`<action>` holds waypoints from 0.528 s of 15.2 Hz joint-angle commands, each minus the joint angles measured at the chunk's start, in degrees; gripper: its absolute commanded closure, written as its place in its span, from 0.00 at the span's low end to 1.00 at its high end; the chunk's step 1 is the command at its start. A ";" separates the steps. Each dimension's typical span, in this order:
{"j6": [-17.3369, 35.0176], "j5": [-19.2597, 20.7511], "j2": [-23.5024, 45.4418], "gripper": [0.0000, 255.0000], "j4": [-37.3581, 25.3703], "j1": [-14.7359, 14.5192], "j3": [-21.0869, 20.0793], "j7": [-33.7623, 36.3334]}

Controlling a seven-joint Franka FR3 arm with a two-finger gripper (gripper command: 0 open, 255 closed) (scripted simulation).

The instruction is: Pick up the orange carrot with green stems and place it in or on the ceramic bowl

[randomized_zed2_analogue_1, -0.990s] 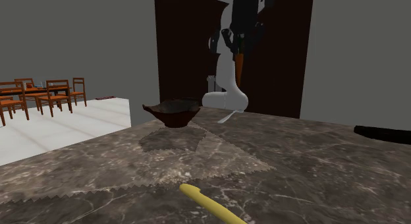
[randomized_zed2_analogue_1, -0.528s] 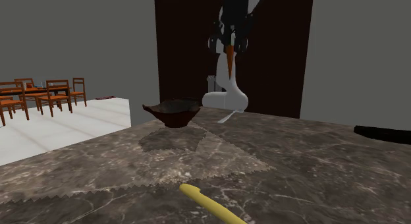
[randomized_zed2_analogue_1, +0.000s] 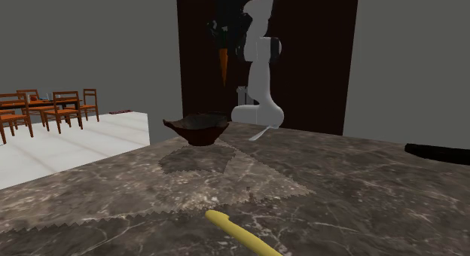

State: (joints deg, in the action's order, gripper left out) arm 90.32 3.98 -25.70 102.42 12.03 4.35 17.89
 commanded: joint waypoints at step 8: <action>1.25 0.51 2.15 1.00 -1.40 1.92 6.57 -8.39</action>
State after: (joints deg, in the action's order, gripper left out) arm 90.86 4.43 -23.29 100.08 13.87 10.74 9.73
